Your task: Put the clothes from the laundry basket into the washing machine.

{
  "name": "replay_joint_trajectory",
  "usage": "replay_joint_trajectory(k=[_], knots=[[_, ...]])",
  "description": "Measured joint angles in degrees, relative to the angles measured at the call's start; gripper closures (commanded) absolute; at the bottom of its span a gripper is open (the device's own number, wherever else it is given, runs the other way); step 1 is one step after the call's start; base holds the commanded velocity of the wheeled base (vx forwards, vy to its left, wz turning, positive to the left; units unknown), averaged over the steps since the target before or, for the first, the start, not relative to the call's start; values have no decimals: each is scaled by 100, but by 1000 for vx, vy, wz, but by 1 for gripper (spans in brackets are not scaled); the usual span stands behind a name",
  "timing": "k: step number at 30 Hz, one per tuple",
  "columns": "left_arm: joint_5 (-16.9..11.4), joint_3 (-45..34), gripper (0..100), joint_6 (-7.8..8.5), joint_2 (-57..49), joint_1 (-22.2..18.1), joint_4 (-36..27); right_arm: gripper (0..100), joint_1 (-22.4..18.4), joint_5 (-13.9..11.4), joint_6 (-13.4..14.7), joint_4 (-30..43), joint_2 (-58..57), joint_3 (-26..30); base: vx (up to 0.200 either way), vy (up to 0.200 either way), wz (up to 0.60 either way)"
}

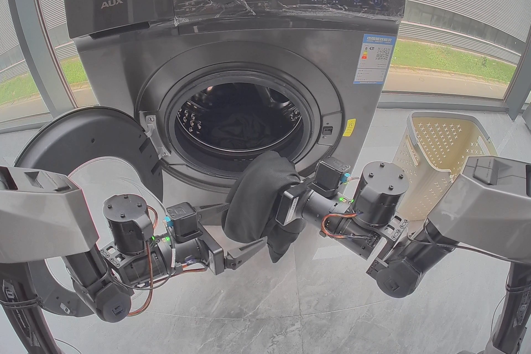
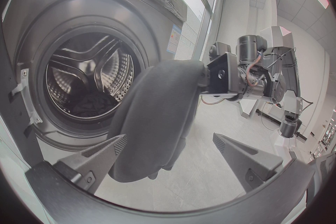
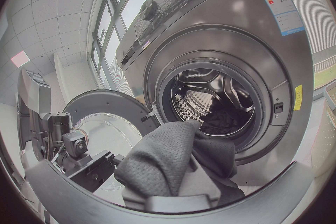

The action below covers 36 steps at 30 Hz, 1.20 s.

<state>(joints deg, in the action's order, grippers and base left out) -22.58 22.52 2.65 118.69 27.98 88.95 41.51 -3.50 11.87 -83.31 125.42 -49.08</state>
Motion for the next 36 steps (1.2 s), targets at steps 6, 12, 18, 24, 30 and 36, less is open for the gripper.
replay_joint_trajectory(k=[6,12,18,24,30,36], knots=[[-28,176,0,-2,160,167,0,100,28,24,-2,90,-6,-161,0,0,0],[112,783,0,-24,560,223,2,100,35,52,0,68,-4,-185,0,0,0],[375,1504,0,-68,1040,234,5,100,91,96,6,32,-6,-152,0,0,0],[969,2235,100,-88,1576,219,0,100,151,145,6,2,-6,-94,0,0,0],[1276,2538,100,-213,1758,132,5,100,118,246,16,-6,-11,22,0,0,0],[1378,2470,100,-340,1541,-85,0,100,-28,379,16,46,-9,204,0,0,0]])
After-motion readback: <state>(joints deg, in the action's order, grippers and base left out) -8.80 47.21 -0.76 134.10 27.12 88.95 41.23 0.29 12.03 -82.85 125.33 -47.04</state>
